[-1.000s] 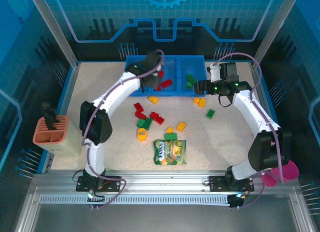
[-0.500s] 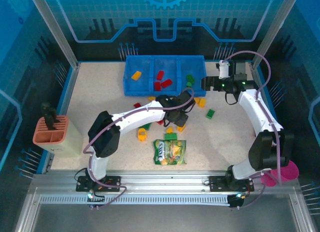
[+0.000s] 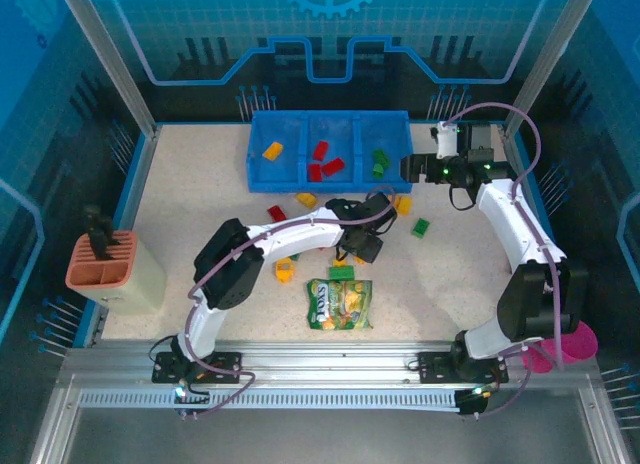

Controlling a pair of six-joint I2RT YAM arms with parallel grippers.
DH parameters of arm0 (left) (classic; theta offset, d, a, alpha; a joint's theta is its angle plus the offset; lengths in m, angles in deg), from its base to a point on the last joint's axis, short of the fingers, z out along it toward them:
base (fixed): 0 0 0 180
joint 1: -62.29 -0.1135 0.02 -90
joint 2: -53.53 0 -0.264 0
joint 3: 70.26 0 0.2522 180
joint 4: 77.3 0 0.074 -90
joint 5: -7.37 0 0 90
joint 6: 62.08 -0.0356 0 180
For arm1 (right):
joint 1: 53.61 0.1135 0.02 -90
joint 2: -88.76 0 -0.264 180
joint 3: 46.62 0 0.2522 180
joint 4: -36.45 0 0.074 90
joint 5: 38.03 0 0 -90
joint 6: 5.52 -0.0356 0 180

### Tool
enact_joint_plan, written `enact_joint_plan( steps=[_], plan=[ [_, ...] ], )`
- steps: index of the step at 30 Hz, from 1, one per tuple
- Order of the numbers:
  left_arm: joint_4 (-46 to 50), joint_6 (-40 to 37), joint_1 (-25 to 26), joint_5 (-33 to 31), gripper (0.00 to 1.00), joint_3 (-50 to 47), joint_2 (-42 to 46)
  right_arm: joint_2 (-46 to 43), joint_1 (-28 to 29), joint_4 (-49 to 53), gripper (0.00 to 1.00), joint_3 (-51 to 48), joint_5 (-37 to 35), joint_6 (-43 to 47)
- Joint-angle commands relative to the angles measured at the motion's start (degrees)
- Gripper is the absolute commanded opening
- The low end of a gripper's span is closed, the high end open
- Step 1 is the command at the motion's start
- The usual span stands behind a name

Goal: Sort the legos into containers by color
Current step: Pick up the lego from the center of the table.

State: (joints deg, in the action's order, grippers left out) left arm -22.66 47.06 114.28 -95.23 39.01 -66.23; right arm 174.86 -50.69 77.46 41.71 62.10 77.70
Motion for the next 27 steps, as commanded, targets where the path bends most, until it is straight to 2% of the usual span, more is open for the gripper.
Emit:
enact_joint_plan(
  steps=[1,10,13,19,23,27],
  plan=[
    [-0.37,-0.93,0.4,0.58,0.56,0.27,-2.55,-1.03,-0.83,0.7,1.0,0.86,1.73,0.78],
    [-0.79,-0.93,0.64,1.5,0.56,2.09,-6.39,-0.98,-0.86,0.53,1.0,0.84,2.2,0.59],
    [-0.98,-0.94,0.66,2.52,0.5,2.41,-7.19,-1.07,-0.89,0.36,1.0,0.8,2.15,0.57],
    [-0.99,-0.83,0.65,3.07,0.27,2.45,-7.77,-1.05,-0.84,0.44,0.99,0.67,1.84,0.59],
    [-0.02,-1.16,0.42,0.49,0.2,2.16,-5.56,-1.29,-0.89,0.35,1.0,0.26,1.58,0.8],
    [-0.15,-1.72,-2.1,-2.89,0.18,0.12,1.5,-1.23,-0.86,-0.29,1.0,-0.53,1.38,0.64]
  ],
)
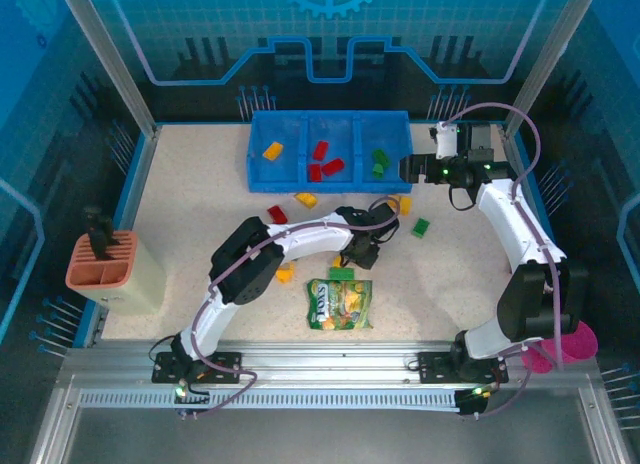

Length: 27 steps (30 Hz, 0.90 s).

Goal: Sort the legos into containers by color
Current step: Pick up the lego from the center of the table, then place the lego in the container.

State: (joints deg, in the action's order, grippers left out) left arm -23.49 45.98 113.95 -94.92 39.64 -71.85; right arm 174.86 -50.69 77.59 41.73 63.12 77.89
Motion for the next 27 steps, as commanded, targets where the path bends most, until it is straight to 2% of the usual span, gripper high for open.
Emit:
enact_joint_plan(
  steps=[1,6,11,21,27],
  plan=[
    [0.57,-0.79,-3.04,-3.87,0.18,-0.99,9.25,-1.04,-0.85,-0.57,0.99,-0.71,0.44,0.34],
    [-0.68,-3.68,-9.78,-7.11,0.18,-1.58,17.55,-0.19,-0.87,-1.35,0.99,-1.2,1.4,-0.13],
    [-4.4,-7.43,-15.76,-13.21,0.18,-0.47,19.19,0.29,-0.57,-1.54,0.99,-1.37,2.2,-0.18],
    [-9.18,-11.02,-25.63,-16.56,0.17,9.49,9.69,-0.12,1.79,-0.13,1.0,-1.94,-1.13,1.58],
    [-11.31,-9.52,-30.21,-16.72,0.17,17.24,1.65,0.44,2.63,0.46,1.0,-1.55,-1.23,2.01]
  ],
)
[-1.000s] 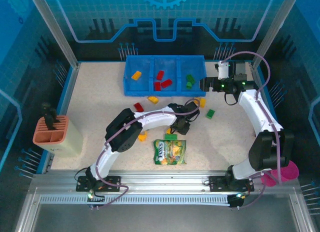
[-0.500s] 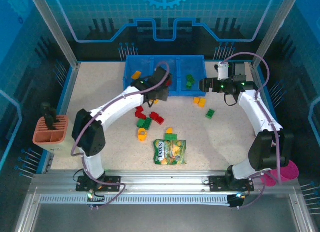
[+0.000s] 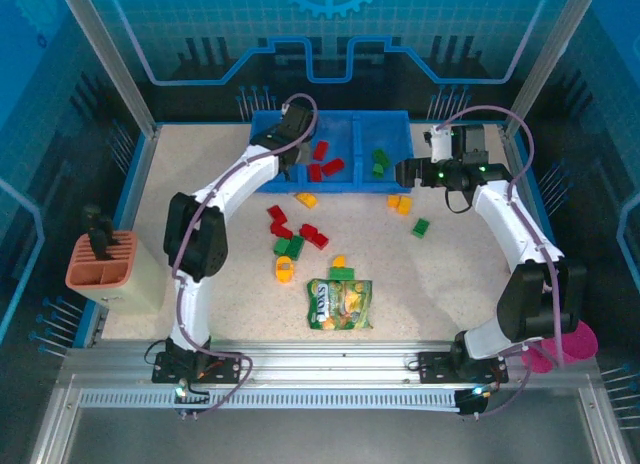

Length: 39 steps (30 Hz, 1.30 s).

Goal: Sort the legos into containers by color
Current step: Place the lego in the container.

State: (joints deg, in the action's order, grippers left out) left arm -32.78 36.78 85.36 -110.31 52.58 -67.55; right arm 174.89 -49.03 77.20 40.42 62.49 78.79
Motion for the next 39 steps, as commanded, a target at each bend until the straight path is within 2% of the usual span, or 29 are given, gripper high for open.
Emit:
enact_joint_plan(
  steps=[1,7,12,17,22,27,31,35,39],
  plan=[
    [-1.83,-0.16,-2.33,-1.32,0.17,6.21,-4.51,0.49,1.17,0.88,1.0,-0.24,-0.36,0.93],
    [-0.17,1.18,-4.73,-1.39,0.17,16.55,-14.96,1.55,3.14,1.13,1.0,-0.52,-0.32,1.37],
    [0.41,3.94,-6.7,0.46,0.19,21.38,-20.19,2.44,4.65,2.1,1.0,-0.24,-0.94,1.96],
    [2.15,4.76,-7.93,1.93,0.27,25.15,-23.52,3.51,5.11,2.82,1.0,0.28,-2.78,1.78],
    [1.77,4.6,-8.13,2.19,0.34,23.5,-23.59,4.48,5.39,3.08,1.0,1.14,-2.95,1.78],
    [1.88,3.43,-8.13,2.21,0.44,22.89,-22.29,5.58,5.71,3.73,1.0,2.29,-3.25,2.06],
    [1.72,2.03,-8.04,2.69,0.54,20.89,-17.42,6.32,5.79,3.44,1.0,2.71,-3.22,2.17],
    [2.67,2.22,-7.87,4.05,0.54,16.66,-10.32,7.19,5.96,2.79,1.0,3.01,-2.76,2.01],
    [2.4,5.49,-6.71,5.8,0.55,5.57,-0.17,7.51,6.14,1.7,1.0,2.84,-3.4,0.5]
  ],
)
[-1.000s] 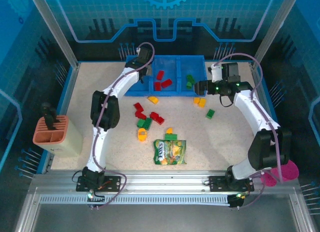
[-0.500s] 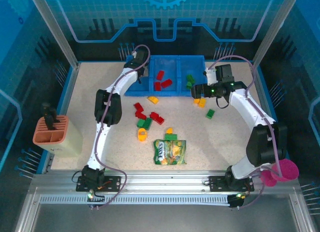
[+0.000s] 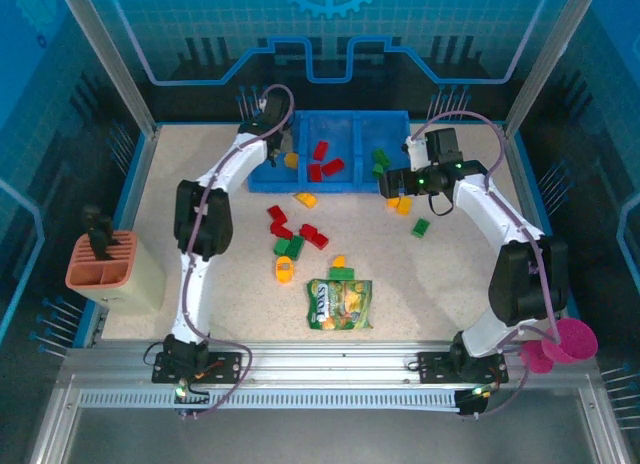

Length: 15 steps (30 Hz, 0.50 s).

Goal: Sort the legos into containers by color
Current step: Place the lego in the container, then pick up the lego from the center of the table.

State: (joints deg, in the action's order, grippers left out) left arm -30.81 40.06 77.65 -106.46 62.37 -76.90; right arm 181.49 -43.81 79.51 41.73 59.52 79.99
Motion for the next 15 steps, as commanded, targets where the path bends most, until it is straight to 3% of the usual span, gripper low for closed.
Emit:
enact_joint_plan(
  steps=[1,8,11,15],
  plan=[
    [0.94,2.98,1.65,1.95,0.55,-7.16,11.88,0.93,0.92,-0.86,1.0,1.44,-0.34,-0.89],
    [5.87,6.13,10.52,1.06,0.57,-30.18,29.74,0.9,0.92,-1.46,1.0,1.67,-0.34,0.05],
    [4.11,6.29,17.01,3.06,0.68,-41.97,38.16,1.23,0.92,-1.43,1.0,2.06,0.07,0.37],
    [5.99,14.76,24.18,0.62,0.69,-53.0,46.24,1.25,0.92,-1.0,1.0,1.17,0.1,0.28]
  ],
)
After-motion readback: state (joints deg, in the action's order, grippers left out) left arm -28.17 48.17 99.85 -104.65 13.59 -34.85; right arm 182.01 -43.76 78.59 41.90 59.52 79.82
